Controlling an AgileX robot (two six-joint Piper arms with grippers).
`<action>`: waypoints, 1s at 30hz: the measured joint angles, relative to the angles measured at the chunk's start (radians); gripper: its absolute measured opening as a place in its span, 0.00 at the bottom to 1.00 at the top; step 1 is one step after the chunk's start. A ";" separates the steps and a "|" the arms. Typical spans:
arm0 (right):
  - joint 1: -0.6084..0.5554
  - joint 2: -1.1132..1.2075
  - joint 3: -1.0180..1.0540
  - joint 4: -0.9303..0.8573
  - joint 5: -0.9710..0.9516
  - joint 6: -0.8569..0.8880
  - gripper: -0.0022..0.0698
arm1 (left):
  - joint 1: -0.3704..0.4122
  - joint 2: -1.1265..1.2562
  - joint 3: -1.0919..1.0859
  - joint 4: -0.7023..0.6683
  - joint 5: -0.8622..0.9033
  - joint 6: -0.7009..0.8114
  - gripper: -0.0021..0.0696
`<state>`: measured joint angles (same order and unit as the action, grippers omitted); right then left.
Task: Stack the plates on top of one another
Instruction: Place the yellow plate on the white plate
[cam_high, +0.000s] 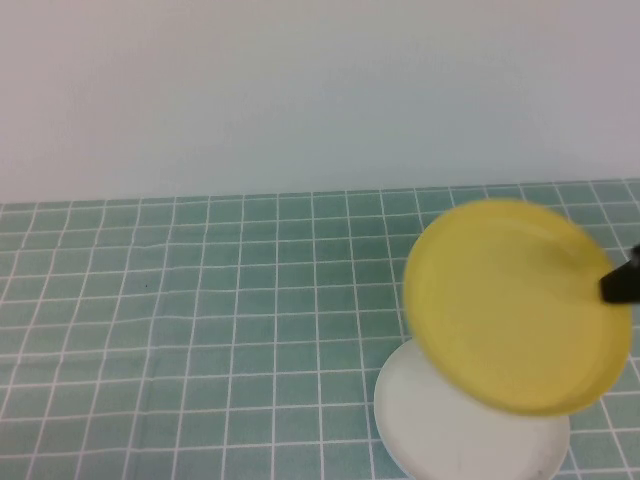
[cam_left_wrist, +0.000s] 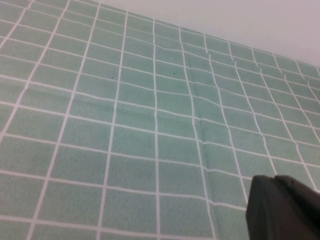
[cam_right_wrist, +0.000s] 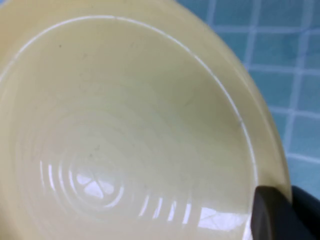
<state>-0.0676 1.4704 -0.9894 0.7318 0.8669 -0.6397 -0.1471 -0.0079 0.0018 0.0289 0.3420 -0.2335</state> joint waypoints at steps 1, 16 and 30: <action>0.032 0.000 0.014 -0.015 -0.012 0.009 0.05 | 0.000 0.000 0.000 0.000 0.000 0.000 0.03; 0.138 0.047 0.189 -0.076 -0.243 -0.015 0.05 | 0.000 0.000 0.000 0.001 0.000 0.000 0.03; 0.138 0.198 0.189 0.110 -0.249 -0.231 0.05 | 0.000 0.000 0.000 0.001 -0.001 0.000 0.03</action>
<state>0.0706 1.6686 -0.8005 0.8418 0.6177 -0.8711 -0.1471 -0.0079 0.0018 0.0296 0.3414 -0.2335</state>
